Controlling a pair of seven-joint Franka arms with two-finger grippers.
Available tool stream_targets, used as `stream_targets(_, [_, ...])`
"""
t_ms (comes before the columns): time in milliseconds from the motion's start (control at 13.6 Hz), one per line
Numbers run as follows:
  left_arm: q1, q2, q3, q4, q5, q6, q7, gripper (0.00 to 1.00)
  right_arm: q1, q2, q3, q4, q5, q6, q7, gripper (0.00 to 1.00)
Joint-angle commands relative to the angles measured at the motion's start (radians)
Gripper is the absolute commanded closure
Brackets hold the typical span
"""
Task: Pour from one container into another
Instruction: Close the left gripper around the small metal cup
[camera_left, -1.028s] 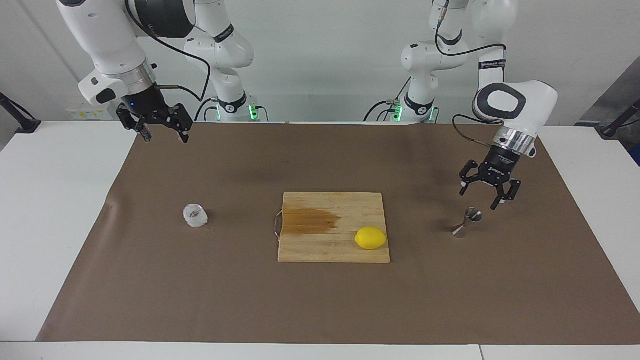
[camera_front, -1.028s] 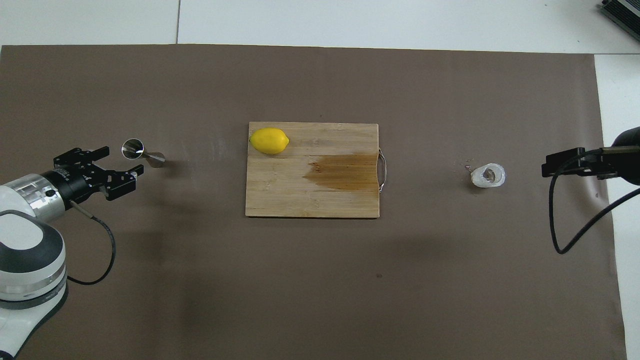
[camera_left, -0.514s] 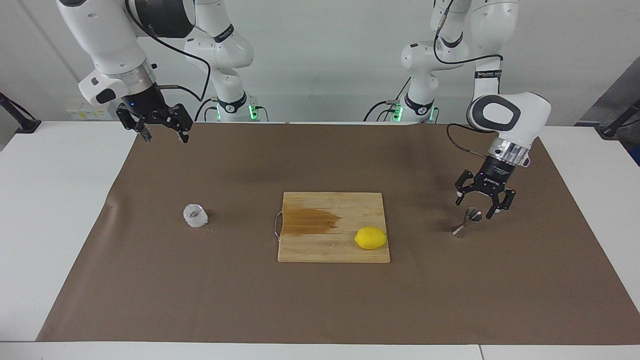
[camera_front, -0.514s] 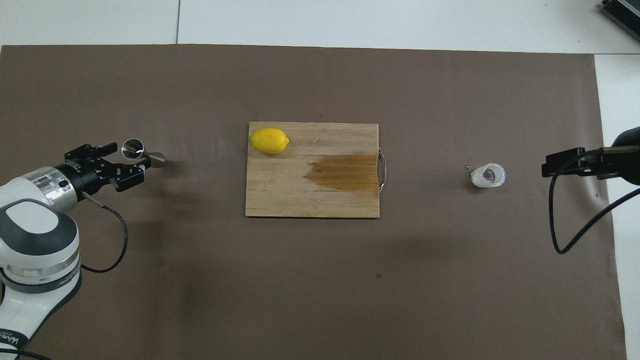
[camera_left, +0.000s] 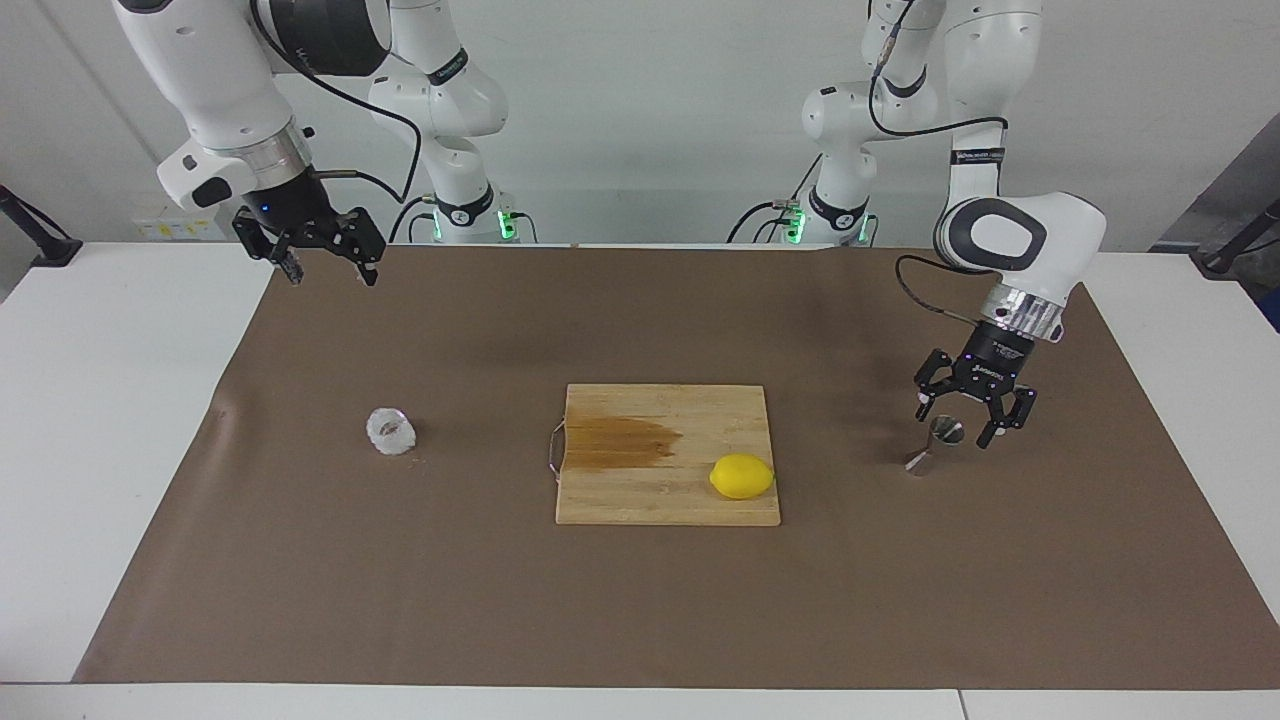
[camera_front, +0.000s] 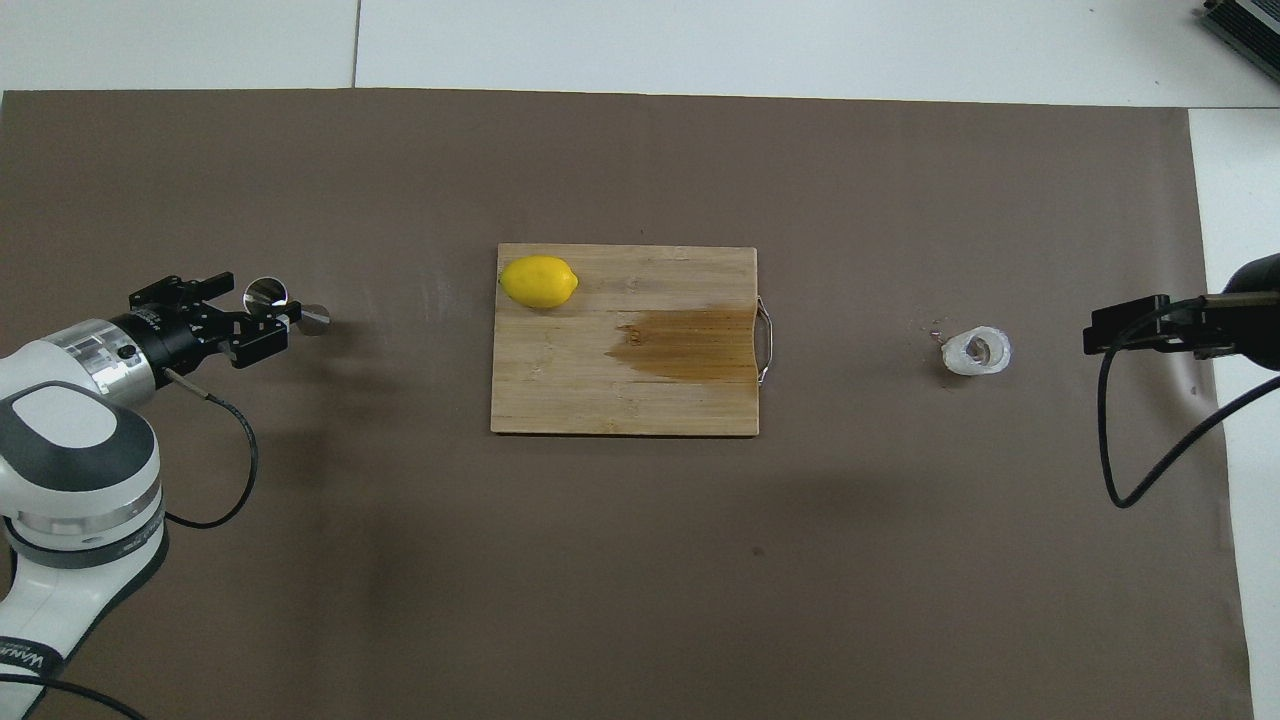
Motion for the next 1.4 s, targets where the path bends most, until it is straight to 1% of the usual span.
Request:
stream_targets(0, [-0.013,0.020,0.003,0.018,-0.024,0.034,0.001,0.00,-0.012,-0.003,0.006,0.009,-0.002,-0.019,-0.020,0.00])
stream_targets(147, [-0.025,0.023,0.003,0.018,-0.045,0.058,0.003,0.00,-0.012,-0.003,0.006,0.009,-0.002,-0.019,-0.020,0.00])
stream_targets(367, [-0.033,0.031,0.001,0.022,-0.047,0.063,0.006,0.00,-0.012,-0.003,0.006,0.009,-0.002,-0.019,-0.020,0.00])
stream_targets(514, [-0.053,0.031,0.001,0.020,-0.050,0.071,0.015,0.03,-0.012,-0.003,0.006,0.009,-0.002,-0.019,-0.020,0.00])
stream_targets(588, [-0.051,0.031,0.001,0.020,-0.050,0.069,0.017,0.07,-0.012,-0.003,0.006,0.009,-0.002,-0.019,-0.022,0.00])
stream_targets(735, [-0.053,0.031,0.003,0.020,-0.050,0.069,0.018,0.19,-0.012,-0.003,0.006,0.009,-0.002,-0.019,-0.020,0.00])
stream_targets(1322, [-0.034,0.022,0.003,0.008,-0.052,0.055,0.070,0.19,-0.012,-0.003,0.006,0.009,-0.002,-0.019,-0.022,0.00])
